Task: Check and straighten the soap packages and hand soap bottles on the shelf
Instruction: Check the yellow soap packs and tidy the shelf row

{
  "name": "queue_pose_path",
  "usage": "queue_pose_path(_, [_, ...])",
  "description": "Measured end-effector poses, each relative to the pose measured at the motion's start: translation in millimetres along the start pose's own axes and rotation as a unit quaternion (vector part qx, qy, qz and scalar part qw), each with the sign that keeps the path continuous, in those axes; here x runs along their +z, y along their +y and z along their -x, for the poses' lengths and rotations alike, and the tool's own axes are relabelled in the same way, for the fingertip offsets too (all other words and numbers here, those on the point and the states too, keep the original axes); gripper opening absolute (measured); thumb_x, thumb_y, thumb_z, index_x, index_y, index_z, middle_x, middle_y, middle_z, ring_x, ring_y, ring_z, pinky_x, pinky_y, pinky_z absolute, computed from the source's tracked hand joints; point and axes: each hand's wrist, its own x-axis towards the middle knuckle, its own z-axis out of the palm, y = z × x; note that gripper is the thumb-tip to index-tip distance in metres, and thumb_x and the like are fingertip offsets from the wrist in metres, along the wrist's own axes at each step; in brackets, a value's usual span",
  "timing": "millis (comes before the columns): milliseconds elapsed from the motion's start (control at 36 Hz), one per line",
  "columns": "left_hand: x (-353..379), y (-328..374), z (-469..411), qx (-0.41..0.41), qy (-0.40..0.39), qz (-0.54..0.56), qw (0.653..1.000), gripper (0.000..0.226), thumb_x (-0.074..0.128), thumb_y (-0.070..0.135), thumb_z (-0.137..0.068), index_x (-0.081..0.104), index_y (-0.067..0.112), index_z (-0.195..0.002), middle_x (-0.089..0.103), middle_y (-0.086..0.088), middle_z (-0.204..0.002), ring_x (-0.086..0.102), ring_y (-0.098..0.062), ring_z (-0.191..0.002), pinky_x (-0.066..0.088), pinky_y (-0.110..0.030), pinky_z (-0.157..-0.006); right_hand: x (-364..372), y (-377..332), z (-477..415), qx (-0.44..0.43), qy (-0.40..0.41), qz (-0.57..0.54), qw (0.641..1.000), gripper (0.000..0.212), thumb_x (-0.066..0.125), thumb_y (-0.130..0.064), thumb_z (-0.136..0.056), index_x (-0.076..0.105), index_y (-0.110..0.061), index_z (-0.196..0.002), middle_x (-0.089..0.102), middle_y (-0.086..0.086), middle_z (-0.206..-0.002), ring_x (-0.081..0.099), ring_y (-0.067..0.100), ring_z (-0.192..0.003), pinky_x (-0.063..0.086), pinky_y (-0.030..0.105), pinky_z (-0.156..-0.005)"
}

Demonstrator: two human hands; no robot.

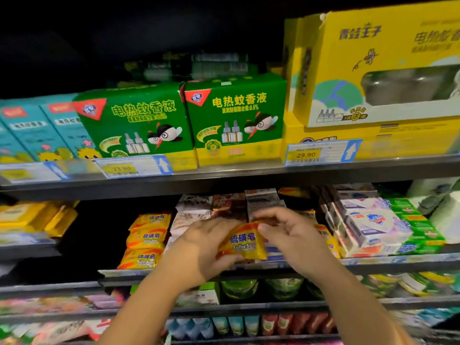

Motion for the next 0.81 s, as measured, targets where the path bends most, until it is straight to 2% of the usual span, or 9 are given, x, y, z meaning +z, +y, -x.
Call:
queue_pose_path(56, [2.9, -19.0, 9.9, -0.031, 0.009, 0.017, 0.999, 0.062, 0.052, 0.062, -0.088, 0.045, 0.028, -0.140, 0.062, 0.000, -0.129, 0.059, -0.020, -0.115, 0.046, -0.029, -0.099, 5.8, -2.1, -14.8, -0.005, -0.001, 0.142, 0.990, 0.027, 0.056, -0.023, -0.101, 0.068, -0.045, -0.110, 0.075, -0.007, -0.095, 0.071, 0.016, -0.089, 0.058, 0.043, -0.084])
queue_pose_path(111, [2.6, -36.9, 17.5, -0.061, 0.025, 0.027, 0.997, 0.061, 0.051, 0.056, -0.091, 0.049, 0.022, -0.141, 0.061, -0.004, -0.132, 0.052, -0.018, -0.121, 0.036, -0.022, -0.106, 11.0, -5.6, -32.2, 0.009, -0.039, 0.365, 0.930, 0.034, 0.046, -0.036, -0.102, 0.053, -0.049, -0.133, 0.070, -0.003, -0.115, 0.065, 0.017, -0.104, 0.053, 0.034, -0.090])
queue_pose_path(167, [0.5, -56.6, 23.0, -0.069, 0.046, 0.001, 0.997, 0.058, 0.049, 0.052, -0.092, 0.053, 0.015, -0.136, 0.063, -0.010, -0.128, 0.047, -0.017, -0.119, 0.025, -0.013, -0.105, 16.5, 3.6, -48.8, 0.009, -0.051, 0.514, 0.856, 0.051, 0.037, -0.052, -0.102, 0.030, -0.043, -0.151, 0.039, 0.001, -0.155, 0.038, 0.024, -0.141, 0.033, 0.035, -0.113])
queue_pose_path(222, [-5.8, -76.2, 25.9, -0.117, 0.031, 0.001, 0.993, 0.061, 0.046, 0.056, -0.091, 0.052, 0.015, -0.136, 0.061, -0.011, -0.127, 0.047, -0.020, -0.116, 0.028, -0.016, -0.099, 24.9, 20.1, -58.4, 0.026, -0.054, 0.578, 0.814, 0.072, 0.021, -0.070, -0.093, 0.020, -0.036, -0.157, 0.017, 0.005, -0.166, 0.016, 0.030, -0.152, 0.015, 0.044, -0.122])
queue_pose_path(278, [-9.2, -102.5, 27.7, -0.182, -0.001, -0.008, 0.983, 0.060, 0.049, 0.052, -0.091, 0.052, 0.014, -0.137, 0.059, -0.010, -0.125, 0.051, -0.026, -0.116, 0.034, -0.026, -0.095, 29.4, 37.6, -64.1, 0.037, -0.026, 0.594, 0.803, 0.086, 0.015, -0.074, -0.083, 0.037, -0.028, -0.153, 0.032, 0.014, -0.160, 0.028, 0.039, -0.147, 0.022, 0.055, -0.120])
queue_pose_path(361, [-12.3, -138.3, 28.8, -0.240, -0.025, -0.053, 0.969, 0.054, 0.056, 0.040, -0.096, 0.049, 0.011, -0.141, 0.059, -0.015, -0.133, 0.052, -0.035, -0.124, 0.039, -0.036, -0.101, 31.2, 53.1, -67.6, -0.003, -0.004, 0.588, 0.809, 0.079, 0.026, -0.069, -0.085, 0.061, -0.018, -0.135, 0.060, 0.017, -0.137, 0.053, 0.045, -0.128, 0.042, 0.060, -0.105])
queue_pose_path(639, [1.4, -214.9, 18.3, -0.358, -0.041, -0.056, 0.931, 0.059, 0.056, 0.023, -0.097, 0.034, 0.020, -0.151, 0.038, -0.011, -0.154, 0.038, -0.032, -0.139, 0.034, -0.036, -0.109, 30.6, 53.9, -65.8, 0.023, -0.016, 0.617, 0.786, 0.094, -0.004, -0.078, -0.077, 0.017, -0.034, -0.157, 0.018, -0.002, -0.166, 0.016, 0.026, -0.151, 0.012, 0.044, -0.121])
queue_pose_path(694, [5.4, -223.5, 13.6, -0.355, -0.064, -0.064, 0.930, 0.057, 0.053, 0.024, -0.099, 0.032, 0.027, -0.152, 0.035, -0.006, -0.156, 0.036, -0.029, -0.140, 0.035, -0.034, -0.109, 29.2, 51.6, -65.1, 0.033, -0.026, 0.618, 0.785, 0.080, 0.005, -0.077, -0.088, 0.005, -0.037, -0.158, 0.009, -0.005, -0.166, 0.010, 0.023, -0.151, 0.007, 0.041, -0.122])
queue_pose_path(806, [7.6, -228.9, 6.7, -0.361, -0.105, -0.061, 0.924, 0.056, 0.052, 0.023, -0.100, 0.032, 0.030, -0.152, 0.031, -0.004, -0.158, 0.037, -0.028, -0.140, 0.035, -0.031, -0.106, 30.6, 44.3, -62.5, 0.027, -0.033, 0.624, 0.780, 0.071, 0.017, -0.071, -0.095, 0.009, -0.037, -0.157, 0.025, -0.007, -0.159, 0.019, 0.021, -0.145, 0.011, 0.039, -0.120])
